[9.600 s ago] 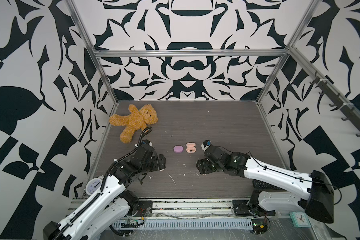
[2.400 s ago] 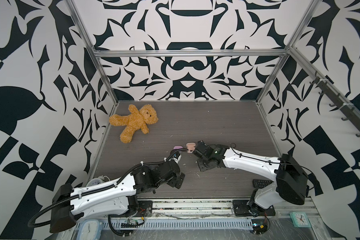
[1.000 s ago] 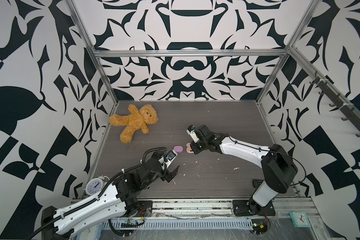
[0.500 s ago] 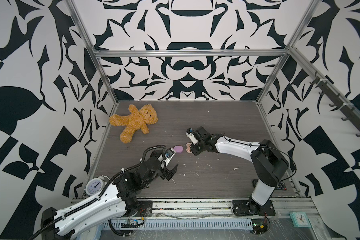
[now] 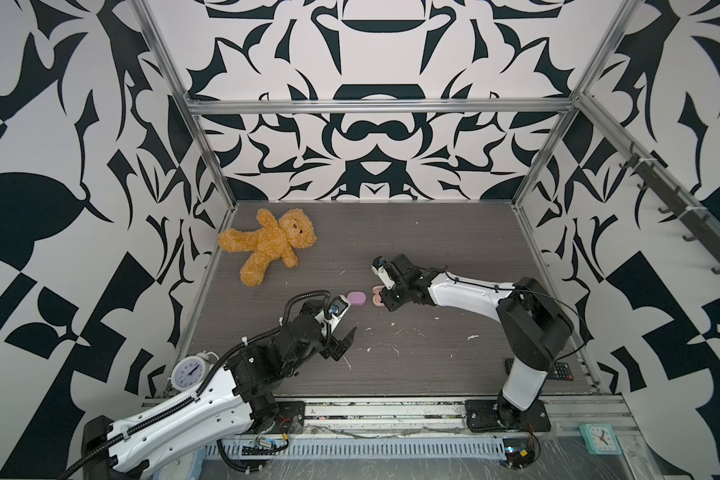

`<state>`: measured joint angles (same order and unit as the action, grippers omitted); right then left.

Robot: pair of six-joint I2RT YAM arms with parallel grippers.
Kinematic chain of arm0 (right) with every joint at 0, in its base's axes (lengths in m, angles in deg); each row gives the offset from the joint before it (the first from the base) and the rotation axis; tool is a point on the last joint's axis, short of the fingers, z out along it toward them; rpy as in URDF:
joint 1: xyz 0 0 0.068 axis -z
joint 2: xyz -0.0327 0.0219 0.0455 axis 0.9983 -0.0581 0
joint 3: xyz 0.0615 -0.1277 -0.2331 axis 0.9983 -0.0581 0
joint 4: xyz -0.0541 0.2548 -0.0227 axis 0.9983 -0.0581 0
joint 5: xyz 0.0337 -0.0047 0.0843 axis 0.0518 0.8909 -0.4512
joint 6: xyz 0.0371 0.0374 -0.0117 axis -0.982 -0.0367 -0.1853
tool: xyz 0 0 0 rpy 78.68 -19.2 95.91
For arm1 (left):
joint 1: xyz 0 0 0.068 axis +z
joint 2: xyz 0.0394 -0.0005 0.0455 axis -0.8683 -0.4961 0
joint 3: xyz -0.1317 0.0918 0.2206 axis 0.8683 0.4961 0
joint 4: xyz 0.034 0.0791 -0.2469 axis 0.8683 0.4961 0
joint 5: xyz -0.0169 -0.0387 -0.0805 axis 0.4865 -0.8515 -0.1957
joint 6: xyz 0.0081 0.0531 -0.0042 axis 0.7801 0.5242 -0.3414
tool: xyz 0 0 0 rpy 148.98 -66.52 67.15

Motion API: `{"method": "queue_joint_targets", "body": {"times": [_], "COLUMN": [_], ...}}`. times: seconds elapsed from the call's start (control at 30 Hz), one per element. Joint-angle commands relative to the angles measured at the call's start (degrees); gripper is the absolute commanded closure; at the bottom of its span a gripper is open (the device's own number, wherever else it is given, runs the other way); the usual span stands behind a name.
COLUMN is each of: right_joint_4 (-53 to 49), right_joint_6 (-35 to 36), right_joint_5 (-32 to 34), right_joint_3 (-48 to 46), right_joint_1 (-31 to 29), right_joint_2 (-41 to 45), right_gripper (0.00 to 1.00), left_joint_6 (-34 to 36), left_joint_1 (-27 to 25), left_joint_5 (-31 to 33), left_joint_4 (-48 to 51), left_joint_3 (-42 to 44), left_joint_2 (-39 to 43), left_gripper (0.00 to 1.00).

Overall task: Insert the wireless bluetooth earbuds into the charging case
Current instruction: 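Carry the earbud over the open pink case while the left gripper rises away, then lower the earbud into the case slot with the right gripper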

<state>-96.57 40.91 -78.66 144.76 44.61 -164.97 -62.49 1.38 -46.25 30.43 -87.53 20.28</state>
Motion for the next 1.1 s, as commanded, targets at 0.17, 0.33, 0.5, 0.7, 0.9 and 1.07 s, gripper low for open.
{"method": "queue_joint_targets", "body": {"times": [0.17, 0.33, 0.5, 0.7, 0.9, 1.07], "right_joint_4": [1.60, 1.91, 2.00, 2.02, 1.82, 1.58], "right_joint_6": [0.72, 0.74, 0.71, 0.95, 0.87, 0.88], "right_joint_5": [1.08, 1.17, 1.33, 0.96, 0.82, 1.08], "right_joint_3": [2.25, 2.44, 2.44, 2.26, 2.26, 2.15], "right_joint_1": [0.14, 0.14, 0.14, 0.13, 0.14, 0.14], "right_joint_2": [-0.10, -0.71, -1.02, -1.58, -2.43, -2.37], "right_gripper": [1.00, 1.00, 1.00, 1.00, 1.00, 1.00], "left_joint_6": [0.17, 0.20, 0.35, 0.30, 0.36, 0.33], "left_joint_1": [0.16, 0.16, 0.16, 0.17, 0.16, 0.16], "left_joint_5": [0.42, 0.42, 0.35, 0.02, -0.27, -0.45], "left_joint_4": [-0.80, -0.80, -0.80, -0.85, -0.63, -0.59], "left_joint_3": [0.65, 0.74, 0.83, 0.83, 0.83, 0.86], "left_joint_2": [0.81, 1.08, 1.27, 1.30, 1.43, 1.62], "left_gripper": [0.01, 0.01, 0.01, 0.01, 0.01, 0.01]}}
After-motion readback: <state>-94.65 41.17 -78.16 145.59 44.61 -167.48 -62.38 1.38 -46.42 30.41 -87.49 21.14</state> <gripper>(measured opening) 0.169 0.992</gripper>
